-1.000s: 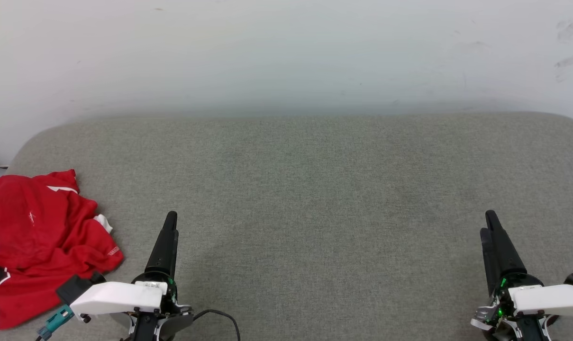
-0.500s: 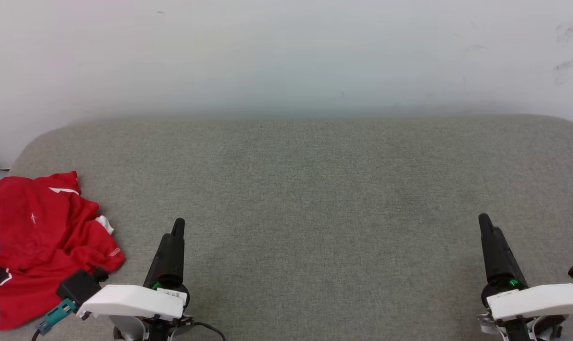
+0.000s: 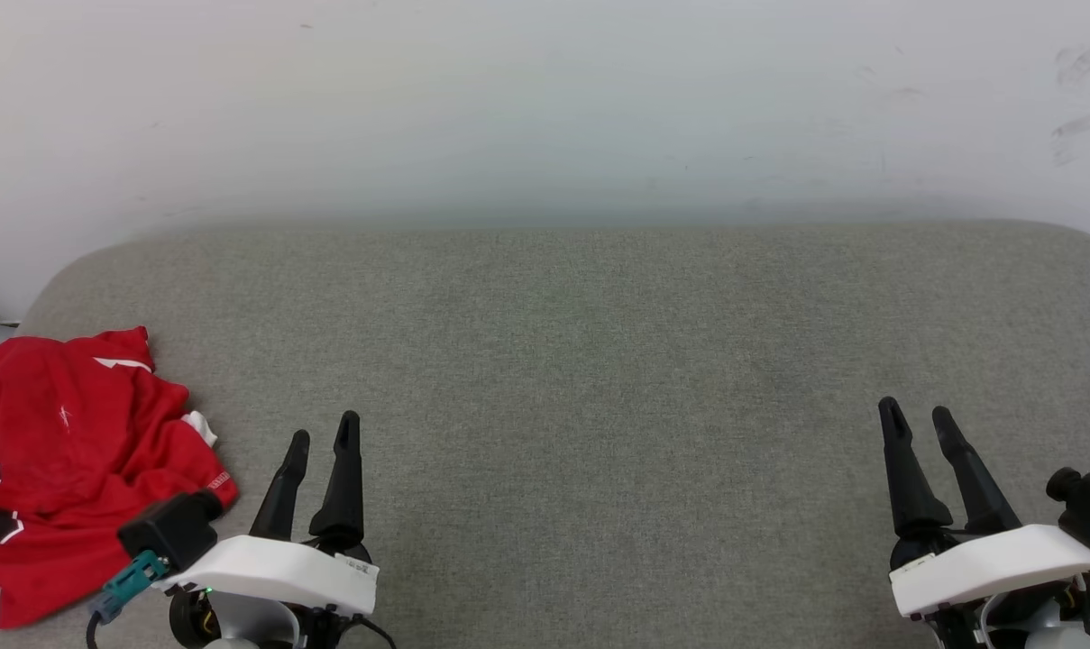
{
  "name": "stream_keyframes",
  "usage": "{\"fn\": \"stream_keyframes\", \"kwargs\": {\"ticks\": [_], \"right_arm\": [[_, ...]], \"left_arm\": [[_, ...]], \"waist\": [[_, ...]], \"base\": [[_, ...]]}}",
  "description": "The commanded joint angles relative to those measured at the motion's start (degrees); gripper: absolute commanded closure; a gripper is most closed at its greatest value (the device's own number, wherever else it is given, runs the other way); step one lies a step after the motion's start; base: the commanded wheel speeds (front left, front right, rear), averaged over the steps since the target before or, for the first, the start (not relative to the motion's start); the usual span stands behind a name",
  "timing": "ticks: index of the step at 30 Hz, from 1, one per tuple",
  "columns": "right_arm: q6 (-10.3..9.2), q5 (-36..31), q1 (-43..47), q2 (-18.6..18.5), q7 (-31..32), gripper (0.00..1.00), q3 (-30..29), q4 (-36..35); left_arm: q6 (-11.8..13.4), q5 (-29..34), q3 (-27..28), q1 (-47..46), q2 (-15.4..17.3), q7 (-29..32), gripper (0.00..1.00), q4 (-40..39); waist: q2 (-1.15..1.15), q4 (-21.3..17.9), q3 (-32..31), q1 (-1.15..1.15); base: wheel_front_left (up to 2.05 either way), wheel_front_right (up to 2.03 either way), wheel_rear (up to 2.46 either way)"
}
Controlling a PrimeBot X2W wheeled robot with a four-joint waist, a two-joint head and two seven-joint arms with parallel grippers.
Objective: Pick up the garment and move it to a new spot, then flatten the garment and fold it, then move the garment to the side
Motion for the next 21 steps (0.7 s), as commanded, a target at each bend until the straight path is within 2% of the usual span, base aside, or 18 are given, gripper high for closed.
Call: {"fn": "stream_keyframes", "kwargs": {"ticks": [1, 10, 21], "right_arm": [[0.0, -2.2, -0.8, 0.1, 0.0, 0.0, 0.0, -1.1], [0.0, -10.1, -0.4, 0.4, 0.8, 0.0, -0.9, -2.2], [0.0, -18.0, 0.0, 1.2, 0.1, 0.0, -1.4, -3.1]], "left_arm": [[0.5, 2.7, -0.2, -0.2, 0.0, -0.5, 0.0, -1.0], [2.4, 13.0, -1.4, 0.0, 1.3, -1.9, 0.0, -1.4], [4.2, 20.6, -3.2, -0.4, 2.7, -3.5, 0.0, 0.1]], "waist": [[0.0, 0.0, 0.0, 0.0], [0.0, 0.1, 0.0, 0.0], [0.0, 0.1, 0.0, 0.0]], "base": [[0.0, 0.0, 0.0], [0.0, 0.0, 0.0], [0.0, 0.0, 0.0]]}}
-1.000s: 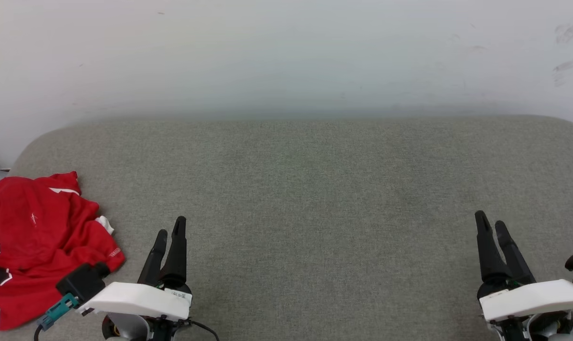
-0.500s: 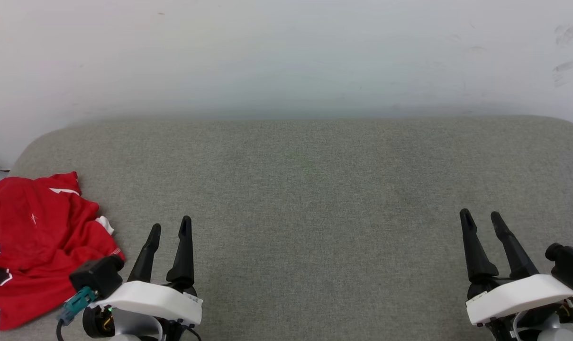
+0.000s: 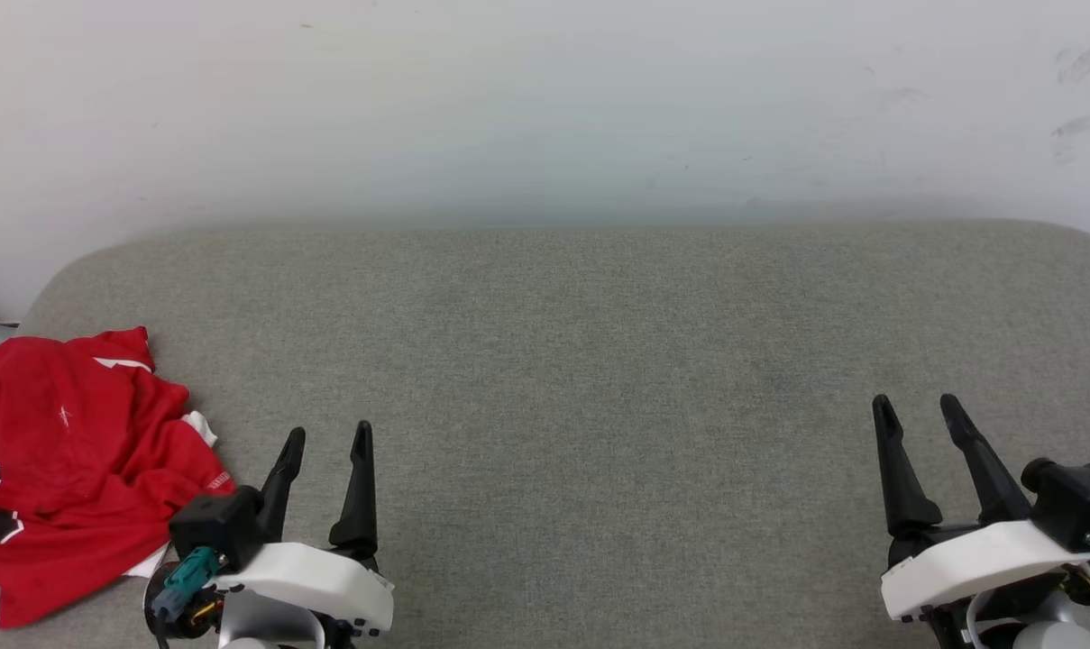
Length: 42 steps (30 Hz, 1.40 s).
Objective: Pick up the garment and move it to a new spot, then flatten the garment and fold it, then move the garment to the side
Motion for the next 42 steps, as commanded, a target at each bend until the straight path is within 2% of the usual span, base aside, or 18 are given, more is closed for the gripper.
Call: {"fn": "stream_keyframes", "kwargs": {"ticks": [1, 11, 34, 42], "right_arm": [[-0.01, -1.7, 0.0, 0.2, -0.5, 0.0, 0.0, -0.9], [-0.02, -6.1, 0.8, 0.7, -0.8, 0.0, -0.4, -1.5], [-0.02, -10.4, 1.0, 0.8, -2.4, 0.0, -0.7, -0.4], [-0.02, -12.6, 1.0, 0.8, -3.4, 0.0, -0.1, 0.0]], "left_arm": [[0.4, 1.6, -0.2, -0.6, 0.5, -0.6, 0.0, -0.2], [-0.5, 4.0, -0.8, -0.7, 0.4, -1.9, 0.0, 1.4], [-2.0, 11.2, -0.2, -1.4, -0.4, -4.3, 0.0, 3.8], [-1.9, 13.8, 0.4, -1.7, -0.6, -5.1, 0.0, 4.3]], "waist": [[0.0, 0.0, 0.0, 0.0], [0.0, 0.2, -0.2, 0.0], [0.0, 0.6, -0.2, 0.0], [0.0, 2.6, -0.2, 0.0]], "base": [[0.0, 0.0, 0.0], [0.0, 0.0, 0.0], [0.0, 0.0, 0.0], [0.0, 0.0, 0.0]]}}
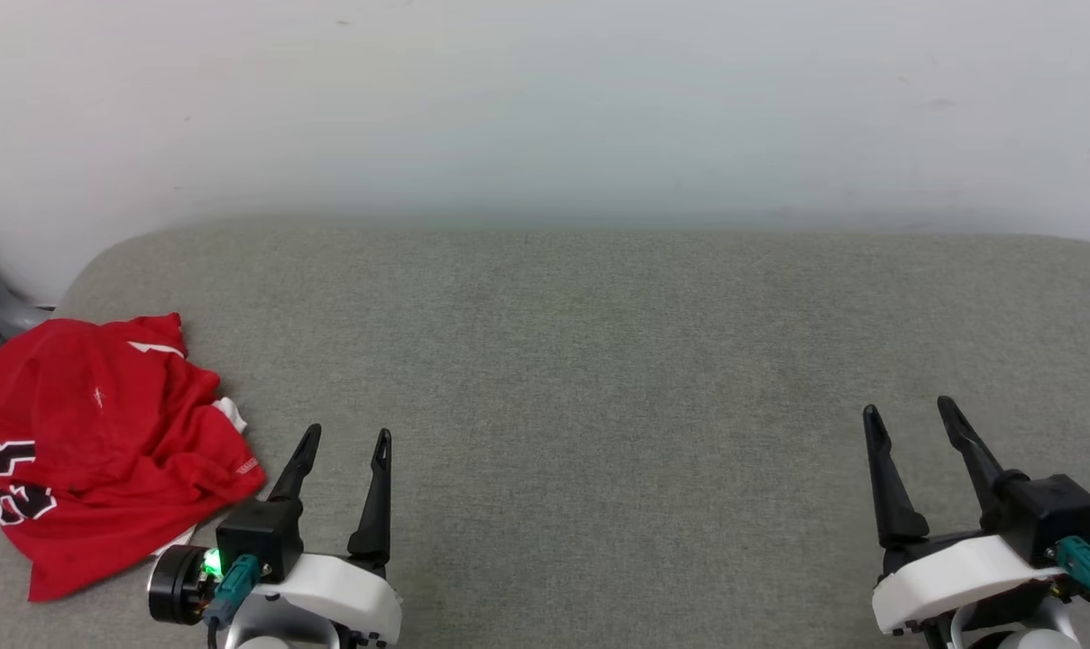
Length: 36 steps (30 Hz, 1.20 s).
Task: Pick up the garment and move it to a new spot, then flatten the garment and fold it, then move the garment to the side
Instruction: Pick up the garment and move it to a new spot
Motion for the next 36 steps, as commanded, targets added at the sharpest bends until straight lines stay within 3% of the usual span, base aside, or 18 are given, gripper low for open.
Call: {"fn": "stream_keyframes", "kwargs": {"ticks": [1, 24, 36], "right_arm": [[-0.02, -1.2, 0.3, 0.2, -0.4, 0.0, 0.4, -0.1], [-0.03, 2.5, -1.6, 0.2, -1.7, 0.0, 4.9, 1.5], [-0.03, 2.5, -1.8, 0.2, -1.9, 0.0, 5.7, 2.0]], "left_arm": [[0.1, 0.9, 0.2, -0.8, -0.1, -0.5, 0.0, -0.1], [-1.0, -2.5, 5.1, -0.1, -0.9, -0.4, 0.0, -0.3], [-1.9, -3.1, 6.4, 0.3, -1.1, -0.4, 0.0, 0.1]], "waist": [[0.0, 0.8, 0.1, 0.0], [0.0, 17.8, 0.5, 0.0], [0.0, 21.9, 0.7, 0.0]], "base": [[0.0, 0.0, 0.0], [0.0, 0.0, 0.0], [0.0, 0.0, 0.0]]}}
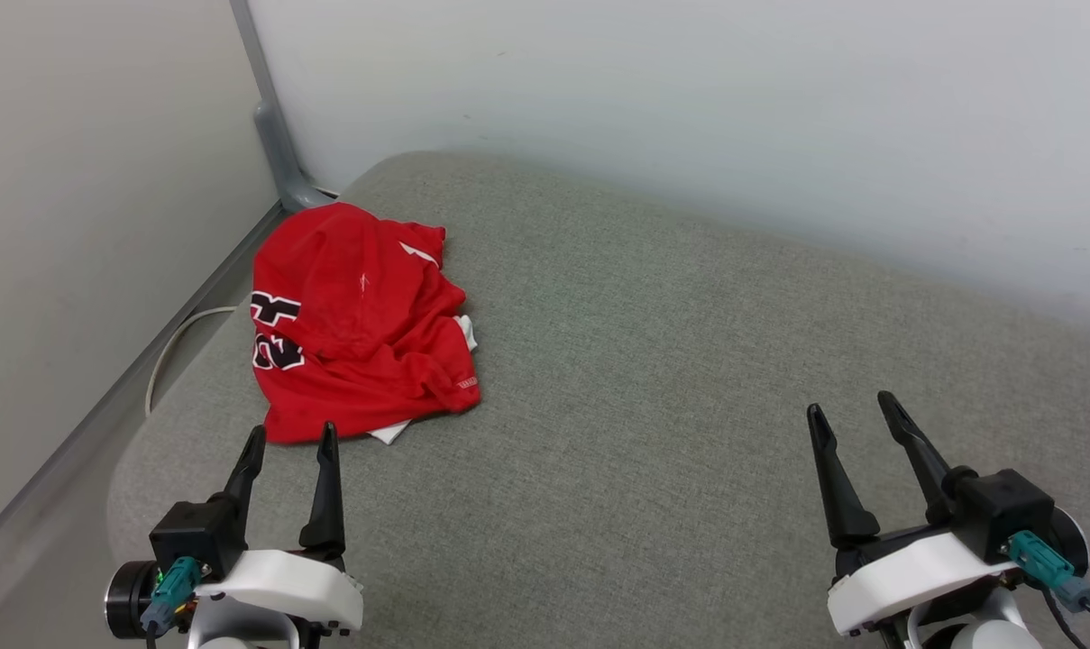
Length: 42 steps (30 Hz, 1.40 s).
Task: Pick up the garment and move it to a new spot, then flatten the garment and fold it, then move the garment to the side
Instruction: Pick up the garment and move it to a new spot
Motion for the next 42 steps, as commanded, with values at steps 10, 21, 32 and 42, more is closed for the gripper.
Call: {"fn": "stream_keyframes", "kwargs": {"ticks": [10, 21, 32, 42], "right_arm": [[-0.04, 0.3, -0.9, 0.1, -0.2, 0.0, 0.3, 0.7], [-0.04, -0.7, -3.3, 0.1, 1.1, 0.0, 0.3, -0.6], [-0.04, -1.9, -8.2, 0.1, 1.8, 0.0, 0.8, -1.2], [-0.04, -1.8, -13.3, 0.1, 0.1, 0.0, 1.9, 0.0]], "left_arm": [[-0.8, -1.3, 0.6, -1.3, -0.1, -0.1, 0.0, 1.6], [-1.5, -5.6, 1.3, -11.8, 5.6, 7.1, 0.0, 8.0], [-1.9, -13.8, 1.8, -27.2, 15.6, 24.6, 0.0, 16.7], [-1.8, -22.0, -1.2, -36.5, 24.4, 40.3, 0.0, 25.5]], "waist": [[0.0, -0.3, 0.6, 0.0], [0.0, -4.6, 6.2, 0.0], [0.0, -11.1, 14.9, 0.0], [0.0, -15.1, 22.6, 0.0]], "base": [[0.0, 0.0, 0.0], [0.0, 0.0, 0.0], [0.0, 0.0, 0.0], [0.0, 0.0, 0.0]]}}
